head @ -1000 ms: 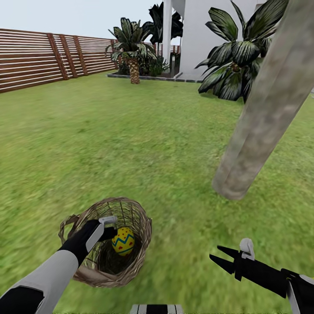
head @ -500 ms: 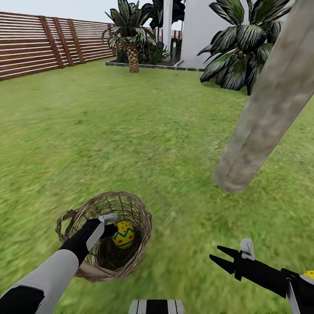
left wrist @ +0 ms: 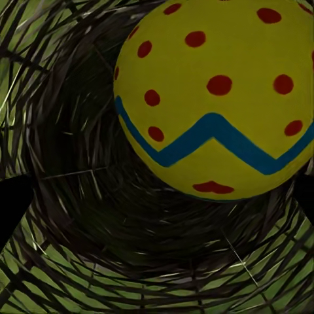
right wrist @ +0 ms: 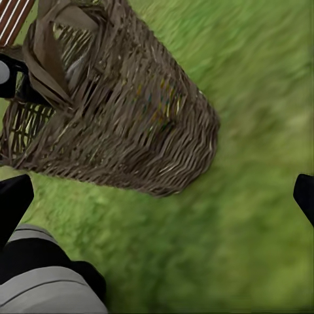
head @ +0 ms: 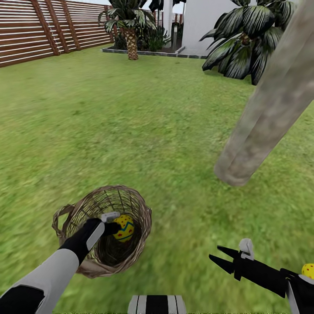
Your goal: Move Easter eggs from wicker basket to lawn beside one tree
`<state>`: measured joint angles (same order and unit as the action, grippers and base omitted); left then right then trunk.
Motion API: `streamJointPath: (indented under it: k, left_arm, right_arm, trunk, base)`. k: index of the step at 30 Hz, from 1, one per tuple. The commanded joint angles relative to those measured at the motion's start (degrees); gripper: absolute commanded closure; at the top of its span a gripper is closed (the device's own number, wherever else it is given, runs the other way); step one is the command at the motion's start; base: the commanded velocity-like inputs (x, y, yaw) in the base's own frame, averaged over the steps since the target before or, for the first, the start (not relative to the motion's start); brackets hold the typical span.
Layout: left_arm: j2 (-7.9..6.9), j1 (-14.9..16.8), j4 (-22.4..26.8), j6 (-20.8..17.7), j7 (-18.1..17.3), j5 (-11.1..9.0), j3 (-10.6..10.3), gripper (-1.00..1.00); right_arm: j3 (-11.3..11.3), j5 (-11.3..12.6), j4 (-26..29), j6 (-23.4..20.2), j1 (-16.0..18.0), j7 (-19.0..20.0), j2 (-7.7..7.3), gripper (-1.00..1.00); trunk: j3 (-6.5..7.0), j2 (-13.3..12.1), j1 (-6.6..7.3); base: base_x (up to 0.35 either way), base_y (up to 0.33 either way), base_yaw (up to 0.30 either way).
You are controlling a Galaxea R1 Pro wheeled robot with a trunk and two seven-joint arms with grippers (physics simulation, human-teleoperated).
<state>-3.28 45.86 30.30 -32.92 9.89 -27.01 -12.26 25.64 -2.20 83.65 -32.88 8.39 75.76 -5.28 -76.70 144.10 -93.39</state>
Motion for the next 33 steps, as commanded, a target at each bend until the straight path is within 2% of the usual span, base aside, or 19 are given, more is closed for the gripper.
streamJointPath:
  k: [1, 7, 15, 17, 20, 23, 25, 33]
  left_arm:
    - [-0.07, 0.02, 0.11, 0.28, 0.35, -0.6, -0.59, -1.0]
    - [-0.26, 0.02, 0.18, 0.97, 0.1, -0.59, -1.43, -1.0]
    - [-0.33, 0.02, 1.72, 1.19, 0.05, -0.59, -1.73, -1.0]
    - [-0.28, 0.02, 1.99, 1.43, 0.05, -0.59, -2.44, -1.0]
    - [-0.33, -0.04, 2.26, 2.36, 0.05, -0.6, -4.61, -1.0]
    - [-0.38, -0.05, 2.34, 2.77, 0.05, -0.61, -5.44, -1.0]
    - [-0.39, -0.08, 2.39, 2.9, 0.05, -0.6, -5.65, -1.0]
    - [-0.49, -0.15, 2.63, 3.12, -0.39, -0.63, -6.12, -1.0]
  right_arm:
    - [0.03, -0.27, 0.04, -0.52, 0.04, 0.32, 0.01, -1.0]
    - [-0.07, -0.38, 0.03, -0.46, 0.04, 0.26, 0.04, -1.0]
    - [-0.21, -0.52, -0.03, -0.5, 0.04, 0.16, 0.09, -1.0]
    - [-0.15, -0.52, -0.05, -0.48, 0.04, 0.13, 0.07, -1.0]
    - [-0.02, -0.52, -0.06, -0.45, 0.04, 0.1, 0.07, -1.0]
    - [-0.09, -0.53, -0.06, -0.45, 0.04, 0.1, 0.06, -1.0]
    - [-0.11, -0.53, -0.07, -0.46, 0.04, 0.1, 0.07, -1.0]
    - [-0.07, -0.53, -0.08, -0.43, 0.04, 0.07, 0.05, -1.0]
  trunk:
    - [-0.27, 0.03, -0.01]
    - [-0.27, 0.03, -0.01]
    - [-2.04, 0.14, -0.22]
    - [-2.49, 0.17, -0.27]
    - [-2.49, 0.17, -0.27]
    - [-2.49, 0.17, -0.27]
    - [-2.49, 0.17, -0.27]
    - [-4.04, 0.26, -0.45]
  base:
    - [0.0, 0.0, 0.0]
    - [0.0, 0.0, 0.0]
    - [0.0, 0.0, 0.0]
    - [0.0, 0.0, 0.0]
    - [0.0, 0.0, 0.0]
    - [0.0, 0.0, 0.0]
    - [0.0, 0.0, 0.0]
    - [0.0, 0.0, 0.0]
